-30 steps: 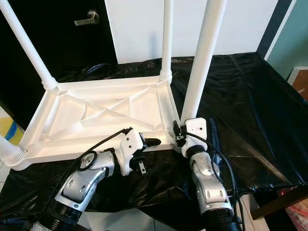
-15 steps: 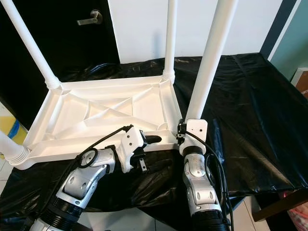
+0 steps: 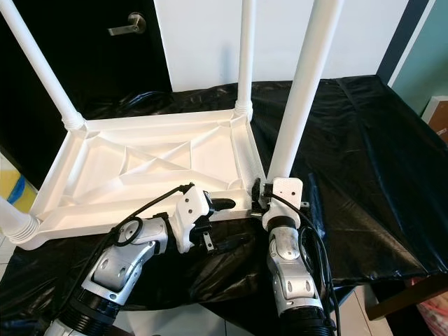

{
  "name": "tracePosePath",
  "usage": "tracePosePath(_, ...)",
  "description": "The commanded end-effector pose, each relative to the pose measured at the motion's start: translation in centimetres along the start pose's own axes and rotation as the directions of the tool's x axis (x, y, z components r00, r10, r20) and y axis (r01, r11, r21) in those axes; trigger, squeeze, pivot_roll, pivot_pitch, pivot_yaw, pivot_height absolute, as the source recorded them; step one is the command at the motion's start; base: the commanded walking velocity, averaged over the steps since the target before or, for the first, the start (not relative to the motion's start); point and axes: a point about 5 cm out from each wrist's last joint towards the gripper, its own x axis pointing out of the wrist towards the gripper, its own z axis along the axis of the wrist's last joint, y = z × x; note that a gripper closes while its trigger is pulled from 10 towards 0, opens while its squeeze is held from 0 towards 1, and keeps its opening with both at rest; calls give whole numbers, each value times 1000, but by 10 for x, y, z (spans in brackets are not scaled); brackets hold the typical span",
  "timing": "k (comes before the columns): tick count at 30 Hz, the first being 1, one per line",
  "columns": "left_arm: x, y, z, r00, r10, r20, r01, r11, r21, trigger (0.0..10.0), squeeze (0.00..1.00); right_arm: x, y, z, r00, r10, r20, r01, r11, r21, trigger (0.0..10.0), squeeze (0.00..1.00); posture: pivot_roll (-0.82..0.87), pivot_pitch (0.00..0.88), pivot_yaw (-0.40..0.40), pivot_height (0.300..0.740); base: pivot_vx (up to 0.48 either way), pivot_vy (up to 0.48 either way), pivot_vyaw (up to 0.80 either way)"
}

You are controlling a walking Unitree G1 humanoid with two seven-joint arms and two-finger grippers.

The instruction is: Building children table

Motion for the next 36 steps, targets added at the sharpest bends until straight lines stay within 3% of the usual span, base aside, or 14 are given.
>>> tracePosePath(1,0,2,-2,997,72,-5,-72,997,3,10000,0,-1,-3,-2,1000,0,-2,0,1000,11,10000,1000,-130,0,19,740,0,0,0)
tracePosePath(5,1,1,-2,997,73,-9,-73,997,6,10000,0,0,-21,5,982,183,38,-183,983,-17,10000,1000,-133,0,25,740,0,0,0)
tracePosePath(6,1,1,-2,997,73,-11,-73,997,5,10000,0,1,-25,7,969,245,41,-245,969,-16,10000,886,-140,0,31,740,0,0,0)
tracePosePath(7,2,1,-2,997,71,-12,-71,997,5,10000,0,3,-29,11,945,323,51,-321,946,-40,10000,0,-140,0,34,740,0,0,0)
tracePosePath(13,4,1,-1,998,62,-9,-62,998,4,10000,0,11,-35,22,851,524,27,-520,849,-94,10000,0,-143,0,38,740,0,0,0)
tracePosePath(15,4,1,-1,998,62,-9,-62,998,4,10000,0,11,-35,22,851,524,27,-520,849,-94,10000,0,-143,0,38,740,0,0,0)
tracePosePath(21,6,3,0,998,61,-5,-61,998,10,10000,0,26,-35,28,743,667,-50,-666,731,-148,10000,0,-142,0,40,740,0,0,0)
tracePosePath(23,6,3,0,998,61,-5,-61,998,10,10000,0,26,-35,28,743,667,-50,-666,731,-148,10000,0,-142,0,40,740,0,0,0)
tracePosePath(25,6,3,0,998,65,-5,-65,998,9,10000,0,29,-34,26,676,729,-106,-736,660,-150,10000,0,-136,0,40,740,0,0,0)
tracePosePath(31,5,3,0,998,68,-5,-68,998,8,10000,0,28,-34,22,617,771,-157,-787,602,-135,10000,0,-129,0,37,740,0,0,0)
tracePosePath(32,5,3,0,997,71,-4,-71,997,6,10000,0,28,-36,17,598,780,-184,-801,584,-128,9647,0,-126,0,36,740,0,0,0)
tracePosePath(33,5,3,0,997,73,-4,-73,997,5,10000,0,28,-38,15,593,780,-198,-805,580,-125,6863,0,-126,0,36,740,0,0,0)
tracePosePath(34,5,3,0,997,73,-4,-73,997,5,10000,0,28,-38,15,593,780,-198,-805,580,-125,6863,0,-126,0,36,740,0,0,0)
tracePosePath(36,5,4,0,997,76,-3,-76,997,5,10000,0,30,-42,11,594,776,-211,-804,583,-118,0,0,-126,0,37,740,0,0,0)
